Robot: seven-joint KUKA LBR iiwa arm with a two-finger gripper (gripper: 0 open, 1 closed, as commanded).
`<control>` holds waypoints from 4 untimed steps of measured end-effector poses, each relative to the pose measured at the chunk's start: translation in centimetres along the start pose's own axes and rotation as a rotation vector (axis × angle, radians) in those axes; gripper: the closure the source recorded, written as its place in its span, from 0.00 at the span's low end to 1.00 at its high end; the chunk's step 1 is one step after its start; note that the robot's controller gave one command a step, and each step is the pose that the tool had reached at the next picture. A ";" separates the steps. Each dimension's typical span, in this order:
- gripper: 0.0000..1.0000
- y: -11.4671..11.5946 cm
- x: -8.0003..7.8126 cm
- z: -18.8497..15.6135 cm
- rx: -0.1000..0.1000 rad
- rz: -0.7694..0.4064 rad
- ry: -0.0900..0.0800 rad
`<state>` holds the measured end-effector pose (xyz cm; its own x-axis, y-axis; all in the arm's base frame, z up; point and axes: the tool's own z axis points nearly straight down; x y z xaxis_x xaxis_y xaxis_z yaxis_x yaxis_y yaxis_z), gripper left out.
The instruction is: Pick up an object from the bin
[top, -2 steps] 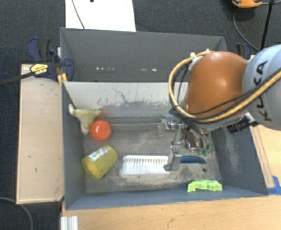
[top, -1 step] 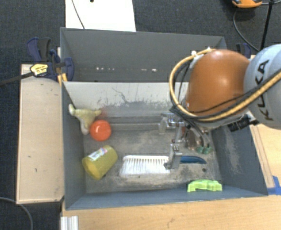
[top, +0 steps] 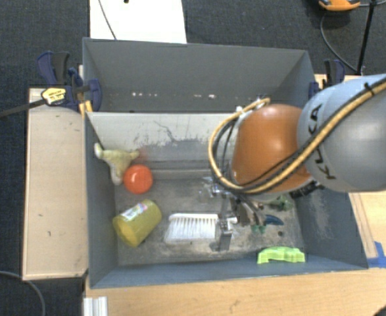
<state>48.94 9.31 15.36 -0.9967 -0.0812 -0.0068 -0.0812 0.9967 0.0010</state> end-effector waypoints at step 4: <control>1.00 -0.1 -0.7 8.4 0.000 0.165 0.004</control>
Offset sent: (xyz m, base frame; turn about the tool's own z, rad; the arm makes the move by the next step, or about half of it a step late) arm -0.0014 0.0122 -0.0497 0.0351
